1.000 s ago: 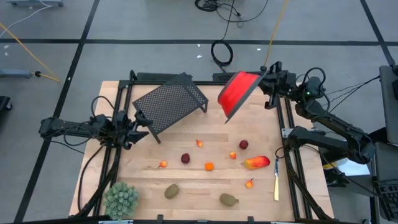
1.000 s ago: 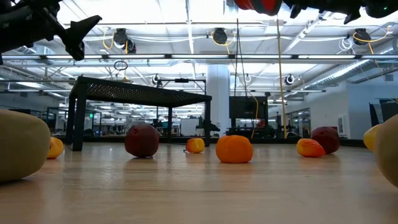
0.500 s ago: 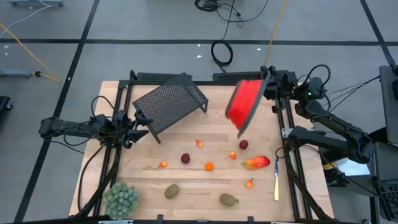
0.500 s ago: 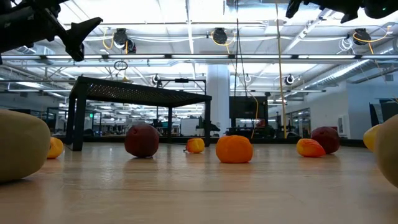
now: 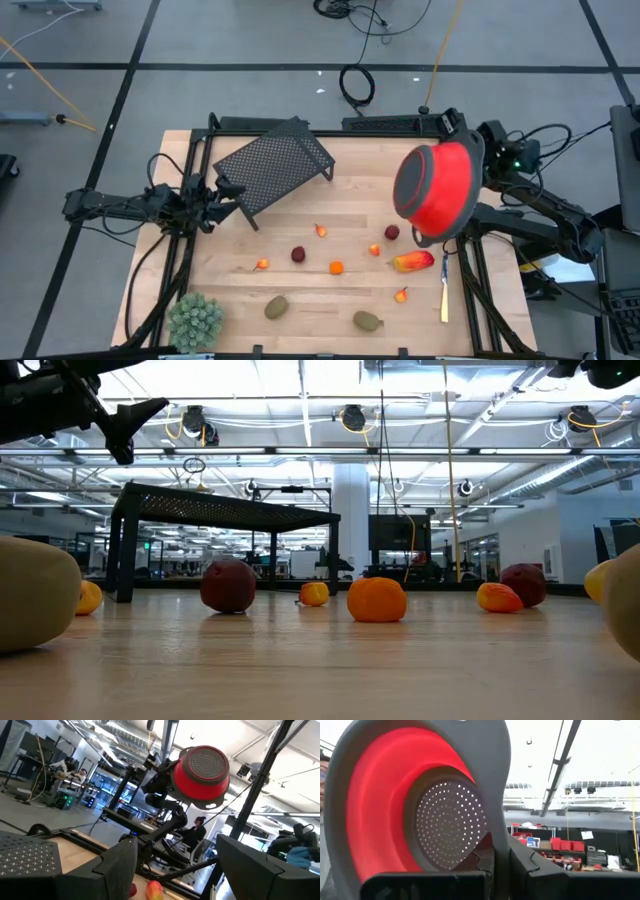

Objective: Pick & Place Fruit
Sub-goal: Put the red strainer bowl on the shelf

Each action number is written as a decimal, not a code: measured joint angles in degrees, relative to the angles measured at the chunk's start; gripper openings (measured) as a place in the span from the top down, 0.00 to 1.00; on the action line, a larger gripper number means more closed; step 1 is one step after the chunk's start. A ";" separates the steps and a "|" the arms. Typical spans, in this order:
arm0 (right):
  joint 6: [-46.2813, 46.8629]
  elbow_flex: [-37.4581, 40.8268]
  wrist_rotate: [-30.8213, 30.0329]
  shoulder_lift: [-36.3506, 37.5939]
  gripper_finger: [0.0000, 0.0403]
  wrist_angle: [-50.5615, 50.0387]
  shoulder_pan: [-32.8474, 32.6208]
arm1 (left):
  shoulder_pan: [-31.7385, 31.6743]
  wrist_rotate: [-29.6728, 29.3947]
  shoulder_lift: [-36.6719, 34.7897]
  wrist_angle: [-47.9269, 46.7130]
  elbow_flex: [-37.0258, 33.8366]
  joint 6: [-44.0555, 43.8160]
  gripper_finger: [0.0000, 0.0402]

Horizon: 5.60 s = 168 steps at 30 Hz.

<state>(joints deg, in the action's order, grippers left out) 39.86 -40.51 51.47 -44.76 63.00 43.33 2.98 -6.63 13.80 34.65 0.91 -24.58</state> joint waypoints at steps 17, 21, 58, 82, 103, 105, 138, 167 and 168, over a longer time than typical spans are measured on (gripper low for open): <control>1.98 -0.02 -15.78 -4.58 0.98 -31.76 -3.50 | 0.00 -8.78 0.16 -0.22 0.27 3.43 0.33; 1.32 0.00 -20.27 -8.60 0.98 -35.37 -6.52 | 0.00 -11.23 1.62 -0.20 1.37 6.06 0.33; -37.27 -11.70 -89.74 -21.48 0.98 -40.17 -29.48 | -0.02 -31.26 47.60 -17.84 43.17 20.24 0.33; -64.96 -12.57 -110.06 -27.51 0.98 -20.87 -40.35 | -3.95 -42.67 67.80 -17.65 62.62 35.74 0.33; -64.46 -12.55 -109.71 -27.51 0.98 -20.30 -41.97 | -7.86 -44.39 67.73 -17.73 62.62 30.49 0.33; -64.48 -12.55 -109.73 -27.51 0.98 -20.30 -41.94 | -7.82 -44.31 67.73 -17.73 62.62 30.43 0.33; -62.89 -12.50 -106.40 -27.51 0.95 -21.81 -44.96 | -7.71 -39.60 67.71 -18.10 62.62 26.78 0.93; -60.09 -12.50 -100.79 -27.25 0.51 -25.17 -44.96 | -10.84 -44.38 67.69 -24.26 62.55 19.39 1.00; -60.09 -12.50 -100.89 -27.25 0.50 -25.19 -44.96 | -11.22 -44.35 67.69 -24.87 62.55 18.87 1.00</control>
<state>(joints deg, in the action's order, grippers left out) -20.23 -53.01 -49.42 -72.01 37.80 -1.63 -8.24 -50.98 81.49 9.78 63.46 -5.71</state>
